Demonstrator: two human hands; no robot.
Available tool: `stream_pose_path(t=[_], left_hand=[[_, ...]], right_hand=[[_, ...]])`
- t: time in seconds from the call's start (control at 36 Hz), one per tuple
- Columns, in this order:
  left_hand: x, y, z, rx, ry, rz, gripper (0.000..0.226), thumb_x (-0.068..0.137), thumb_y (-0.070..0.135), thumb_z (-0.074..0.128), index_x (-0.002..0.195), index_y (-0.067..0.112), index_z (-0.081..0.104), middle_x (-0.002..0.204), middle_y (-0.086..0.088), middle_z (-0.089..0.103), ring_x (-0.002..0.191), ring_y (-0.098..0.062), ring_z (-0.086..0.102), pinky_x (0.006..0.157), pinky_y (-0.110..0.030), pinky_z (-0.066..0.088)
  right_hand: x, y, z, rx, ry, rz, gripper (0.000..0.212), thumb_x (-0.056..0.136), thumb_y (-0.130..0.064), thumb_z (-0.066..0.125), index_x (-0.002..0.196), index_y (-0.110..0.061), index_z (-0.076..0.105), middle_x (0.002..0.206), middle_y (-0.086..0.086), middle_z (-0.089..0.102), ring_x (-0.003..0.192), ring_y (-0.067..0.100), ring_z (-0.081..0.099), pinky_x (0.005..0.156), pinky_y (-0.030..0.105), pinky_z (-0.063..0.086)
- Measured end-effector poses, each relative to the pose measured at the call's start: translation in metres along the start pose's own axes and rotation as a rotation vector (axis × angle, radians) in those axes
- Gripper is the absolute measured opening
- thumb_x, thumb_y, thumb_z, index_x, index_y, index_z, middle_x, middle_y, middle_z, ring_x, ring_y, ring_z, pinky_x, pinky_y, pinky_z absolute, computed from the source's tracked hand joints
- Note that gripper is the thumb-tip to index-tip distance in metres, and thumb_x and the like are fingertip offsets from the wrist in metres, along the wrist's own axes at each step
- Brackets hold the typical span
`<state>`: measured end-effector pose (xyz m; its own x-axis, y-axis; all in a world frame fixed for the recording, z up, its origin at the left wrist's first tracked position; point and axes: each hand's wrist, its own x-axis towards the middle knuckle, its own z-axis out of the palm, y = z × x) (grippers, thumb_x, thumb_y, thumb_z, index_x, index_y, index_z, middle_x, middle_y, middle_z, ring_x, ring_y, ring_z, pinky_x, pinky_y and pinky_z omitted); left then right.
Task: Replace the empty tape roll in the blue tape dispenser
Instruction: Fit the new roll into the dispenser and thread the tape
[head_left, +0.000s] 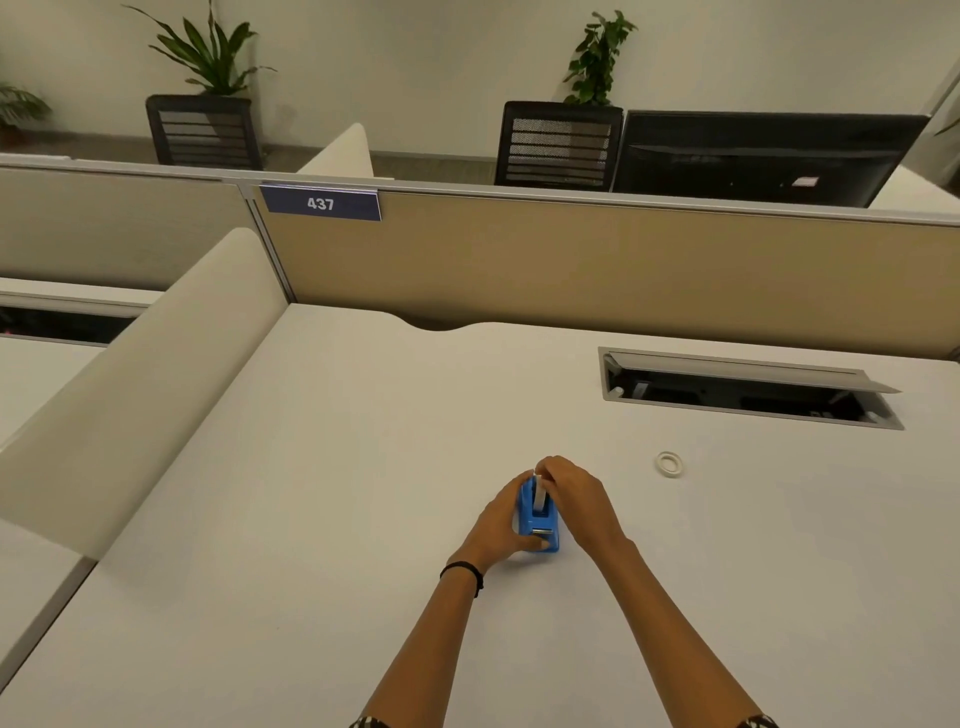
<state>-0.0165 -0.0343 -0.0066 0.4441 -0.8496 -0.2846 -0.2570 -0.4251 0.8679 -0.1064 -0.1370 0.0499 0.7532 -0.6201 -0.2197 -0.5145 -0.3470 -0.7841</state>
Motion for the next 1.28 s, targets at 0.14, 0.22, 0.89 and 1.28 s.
stream_pose_path(t=[0.14, 0.22, 0.89, 1.28], left_hand=[[0.000, 0.000, -0.002, 0.023, -0.006, 0.013, 0.096, 0.068, 0.020, 0.081, 0.143, 0.026, 0.021, 0.147, 0.002, 0.035, 0.133, -0.017, 0.035, 0.106, -0.026, 0.028], [-0.001, 0.002, -0.002, 0.019, -0.007, 0.013, 0.095, 0.069, 0.019, 0.080, 0.143, 0.024, 0.021, 0.148, 0.002, 0.034, 0.134, -0.017, 0.034, 0.108, -0.028, 0.028], [-0.005, 0.006, -0.002, 0.043, -0.006, 0.004, 0.095, 0.070, 0.021, 0.079, 0.144, 0.021, 0.019, 0.150, -0.003, 0.031, 0.136, -0.022, 0.031, 0.111, -0.035, 0.028], [-0.005, 0.006, -0.002, 0.034, 0.006, 0.019, 0.094, 0.070, 0.021, 0.079, 0.143, 0.020, 0.020, 0.150, -0.003, 0.031, 0.136, -0.021, 0.031, 0.112, -0.035, 0.027]], right_hand=[[-0.012, -0.004, -0.003, -0.128, 0.062, -0.170, 0.018, 0.092, -0.004, 0.046, 0.105, 0.002, 0.057, 0.105, 0.024, 0.063, 0.096, 0.035, 0.059, 0.089, 0.040, 0.047], [-0.017, -0.003, -0.002, -0.191, 0.065, -0.217, 0.019, 0.089, -0.003, 0.050, 0.104, 0.005, 0.058, 0.102, 0.027, 0.064, 0.092, 0.038, 0.059, 0.088, 0.044, 0.049], [-0.036, 0.013, 0.007, -0.427, 0.096, -0.274, 0.018, 0.090, -0.022, 0.053, 0.101, -0.008, 0.055, 0.099, 0.012, 0.064, 0.084, 0.021, 0.056, 0.071, 0.018, 0.038], [-0.041, 0.021, 0.012, -0.336, 0.080, -0.232, 0.025, 0.089, -0.023, 0.055, 0.110, -0.010, 0.054, 0.103, 0.012, 0.064, 0.089, 0.022, 0.059, 0.079, 0.023, 0.045]])
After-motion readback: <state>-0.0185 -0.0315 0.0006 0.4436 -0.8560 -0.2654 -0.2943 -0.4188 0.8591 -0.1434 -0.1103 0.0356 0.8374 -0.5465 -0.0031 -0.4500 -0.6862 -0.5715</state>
